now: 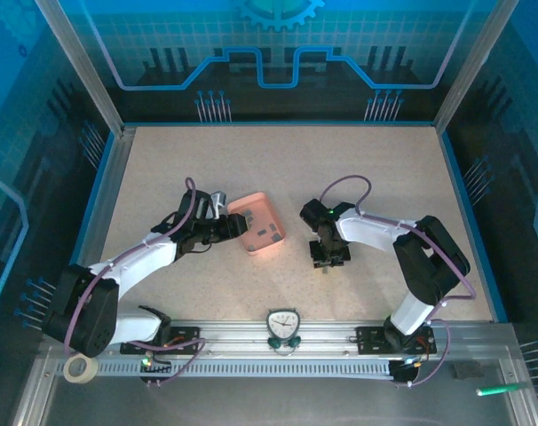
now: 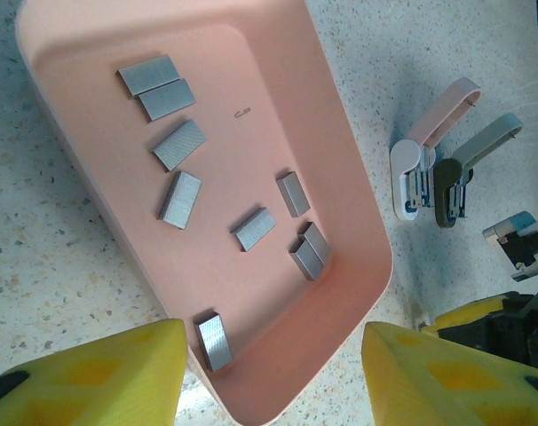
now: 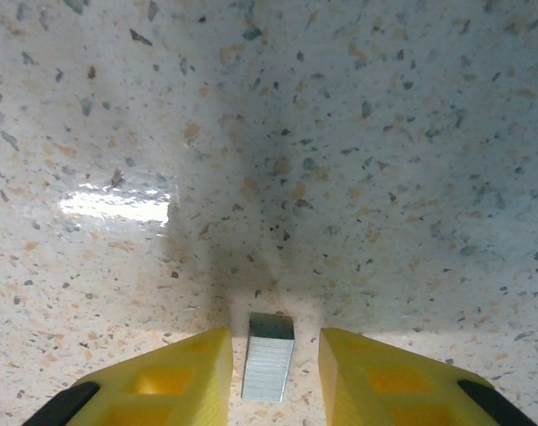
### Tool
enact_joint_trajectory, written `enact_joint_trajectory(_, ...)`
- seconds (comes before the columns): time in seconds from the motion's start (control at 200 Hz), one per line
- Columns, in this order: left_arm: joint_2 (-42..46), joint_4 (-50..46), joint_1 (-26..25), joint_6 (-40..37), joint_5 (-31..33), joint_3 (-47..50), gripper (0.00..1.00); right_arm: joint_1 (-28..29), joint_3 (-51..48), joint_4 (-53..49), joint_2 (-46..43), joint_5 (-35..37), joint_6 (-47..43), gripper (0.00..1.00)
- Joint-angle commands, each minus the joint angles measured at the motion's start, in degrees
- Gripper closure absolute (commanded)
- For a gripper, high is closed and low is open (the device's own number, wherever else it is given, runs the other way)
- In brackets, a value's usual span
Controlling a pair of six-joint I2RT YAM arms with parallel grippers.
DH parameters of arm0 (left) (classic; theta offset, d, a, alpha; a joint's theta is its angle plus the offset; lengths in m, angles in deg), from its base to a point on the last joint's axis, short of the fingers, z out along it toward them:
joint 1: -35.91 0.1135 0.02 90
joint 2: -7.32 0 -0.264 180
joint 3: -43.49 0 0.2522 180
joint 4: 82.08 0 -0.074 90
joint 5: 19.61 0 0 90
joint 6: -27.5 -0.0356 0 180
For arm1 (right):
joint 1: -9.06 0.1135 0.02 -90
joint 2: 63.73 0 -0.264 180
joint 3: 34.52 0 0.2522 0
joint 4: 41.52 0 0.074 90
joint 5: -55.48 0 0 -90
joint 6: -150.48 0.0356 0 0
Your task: Load the staples into the stapler
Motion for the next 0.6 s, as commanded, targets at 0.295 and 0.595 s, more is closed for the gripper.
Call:
enact_joint_trajectory(0.295,-0.65,0.96,-0.56,0.02,-0.01,0.19,0.44,-0.7,-0.25,-0.93,0.6,-0.86,0.69,0.73)
enact_joint_trajectory(0.595,-1.01,1.32,-0.56,0.08,-0.12,0.01,0.45,-0.7,-0.53,-0.53,1.86,-1.41,0.82,0.74)
